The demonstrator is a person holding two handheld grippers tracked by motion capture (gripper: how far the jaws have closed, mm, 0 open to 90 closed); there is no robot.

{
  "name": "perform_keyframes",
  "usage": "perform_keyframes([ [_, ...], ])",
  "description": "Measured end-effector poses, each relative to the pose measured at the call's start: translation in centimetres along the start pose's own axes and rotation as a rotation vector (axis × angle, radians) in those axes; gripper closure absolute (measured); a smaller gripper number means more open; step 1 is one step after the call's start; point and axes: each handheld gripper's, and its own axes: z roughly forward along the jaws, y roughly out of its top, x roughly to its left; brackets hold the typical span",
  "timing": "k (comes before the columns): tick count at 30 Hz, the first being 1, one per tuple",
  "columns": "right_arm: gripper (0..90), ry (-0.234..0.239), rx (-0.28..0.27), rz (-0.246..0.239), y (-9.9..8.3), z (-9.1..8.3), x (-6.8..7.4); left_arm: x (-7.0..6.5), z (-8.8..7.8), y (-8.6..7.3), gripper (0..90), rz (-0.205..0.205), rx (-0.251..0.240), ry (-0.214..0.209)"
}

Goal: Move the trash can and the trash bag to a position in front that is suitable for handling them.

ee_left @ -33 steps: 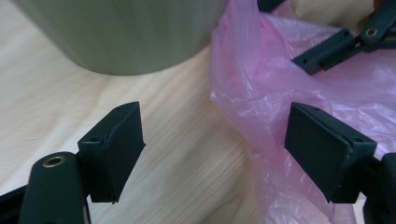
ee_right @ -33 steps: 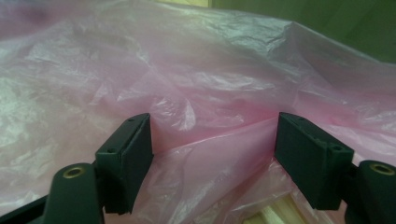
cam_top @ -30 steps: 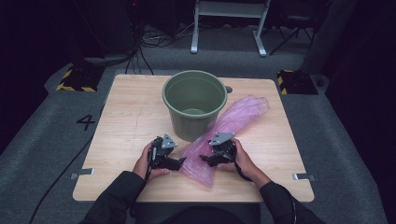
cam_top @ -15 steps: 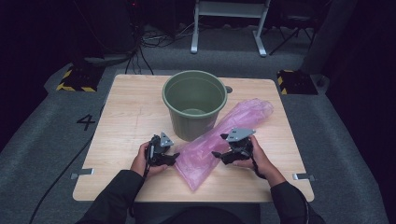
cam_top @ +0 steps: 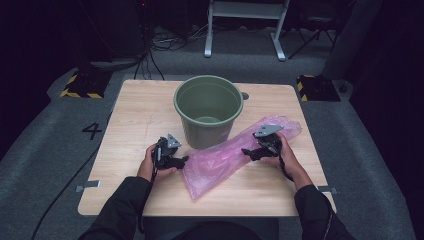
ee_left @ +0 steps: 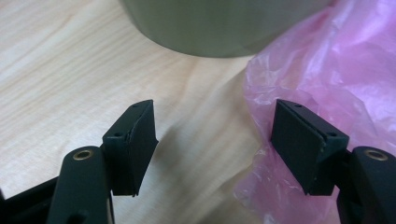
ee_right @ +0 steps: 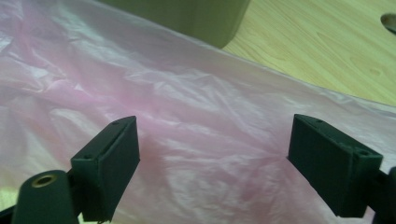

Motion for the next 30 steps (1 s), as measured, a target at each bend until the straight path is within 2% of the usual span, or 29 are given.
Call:
perform_keyframes([
  [4, 16.5, 0.023, 0.010, 0.012, -0.2, 0.3, -0.3, 0.6, 0.3, 0.3, 29.8, 0.004, 0.004, 0.004],
  [7, 20.6, 0.036, 0.017, 0.011, -0.2, 0.7, -0.4, 1.2, 0.7, 0.5, 29.5, -0.028, 0.003, -0.012],
  [9, 21.5, 0.064, 0.013, 0.020, -0.1, 1.0, -0.4, 1.7, 0.9, 0.5, 28.7, -0.034, -0.010, -0.019],
  [13, 19.9, 0.079, 0.000, -0.003, 0.5, 0.9, -0.1, 2.0, 1.1, 0.4, 28.7, -0.017, -0.027, -0.022],
  [16, 18.7, 0.078, -0.008, -0.012, 0.9, 1.0, 0.1, 2.0, 1.1, 0.4, 28.7, -0.022, -0.029, -0.021],
  [20, 20.6, 0.051, 0.023, -0.014, 1.3, 2.1, 0.3, 2.1, 1.1, 0.3, 28.6, -0.018, -0.034, -0.024],
  [24, 18.5, 0.073, 0.036, -0.023, 1.3, 2.7, 0.6, 2.1, 1.1, 0.2, 28.5, -0.014, -0.044, -0.030],
  [30, 18.5, 0.109, 0.072, 0.019, 0.7, 3.1, 0.8, 2.5, 1.2, 0.0, 27.4, -0.031, -0.050, -0.045],
])
